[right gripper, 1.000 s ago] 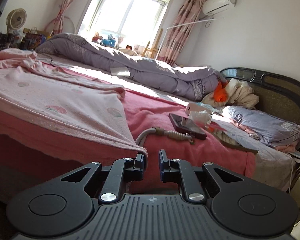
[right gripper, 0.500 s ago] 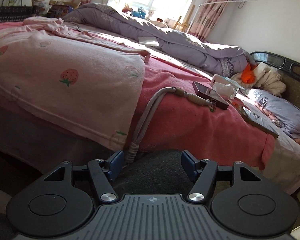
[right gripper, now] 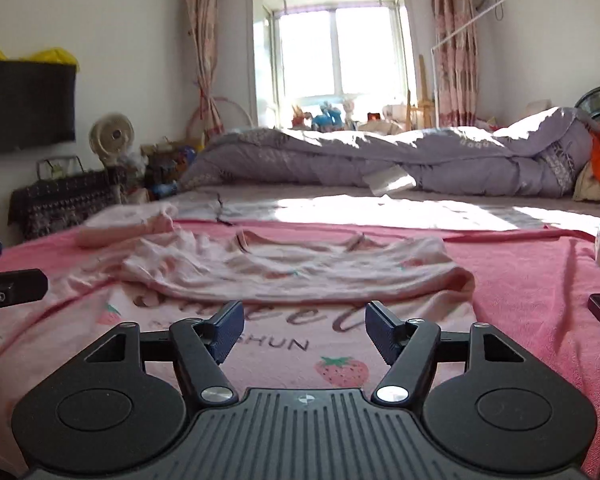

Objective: Fold clothes

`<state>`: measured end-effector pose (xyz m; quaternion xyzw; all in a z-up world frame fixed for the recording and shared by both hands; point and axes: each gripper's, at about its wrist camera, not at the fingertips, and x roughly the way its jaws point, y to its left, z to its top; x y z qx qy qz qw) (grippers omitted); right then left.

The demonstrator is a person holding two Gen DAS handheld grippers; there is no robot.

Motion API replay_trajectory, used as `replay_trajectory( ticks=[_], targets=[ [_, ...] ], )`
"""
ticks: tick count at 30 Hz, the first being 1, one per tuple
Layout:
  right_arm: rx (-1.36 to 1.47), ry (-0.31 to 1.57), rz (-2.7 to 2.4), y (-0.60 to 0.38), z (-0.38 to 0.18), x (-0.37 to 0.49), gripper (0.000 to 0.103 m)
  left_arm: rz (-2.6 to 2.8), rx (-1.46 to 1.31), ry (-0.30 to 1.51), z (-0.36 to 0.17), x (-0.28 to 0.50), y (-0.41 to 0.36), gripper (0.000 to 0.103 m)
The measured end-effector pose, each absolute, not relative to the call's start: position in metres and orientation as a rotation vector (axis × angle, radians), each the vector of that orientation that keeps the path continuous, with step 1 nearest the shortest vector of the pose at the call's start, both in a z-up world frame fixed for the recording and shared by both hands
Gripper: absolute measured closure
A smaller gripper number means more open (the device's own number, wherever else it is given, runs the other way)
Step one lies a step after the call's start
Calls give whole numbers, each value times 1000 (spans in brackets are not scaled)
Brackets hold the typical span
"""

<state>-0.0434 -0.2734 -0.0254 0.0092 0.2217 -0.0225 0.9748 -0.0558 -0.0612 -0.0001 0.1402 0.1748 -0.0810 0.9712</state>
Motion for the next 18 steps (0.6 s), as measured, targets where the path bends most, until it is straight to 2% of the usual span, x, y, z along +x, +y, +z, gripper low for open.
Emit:
replay_trajectory(
  ticks=[3, 5, 7, 10, 16, 18],
  targets=[
    [-54, 450, -109, -283, -42, -39, 38, -116, 360, 393, -40, -44, -66, 3],
    [-104, 441, -182, -294, -45, -44, 18, -124, 308, 376, -45, -52, -50, 2],
    [-57, 452, -229, -320, -52, -49, 6, -133, 242, 412, -40, -52, -30, 2],
    [21, 477, -254, -347, -55, -50, 6, -139, 168, 444, -39, -56, -4, 1],
    [-35, 474, -282, -342, -45, -45, 3, -111, 206, 449, -35, -79, 28, 0],
    [40, 470, -249, -343, -34, -47, 7, -113, 174, 476, -35, -84, 44, 0]
  ],
)
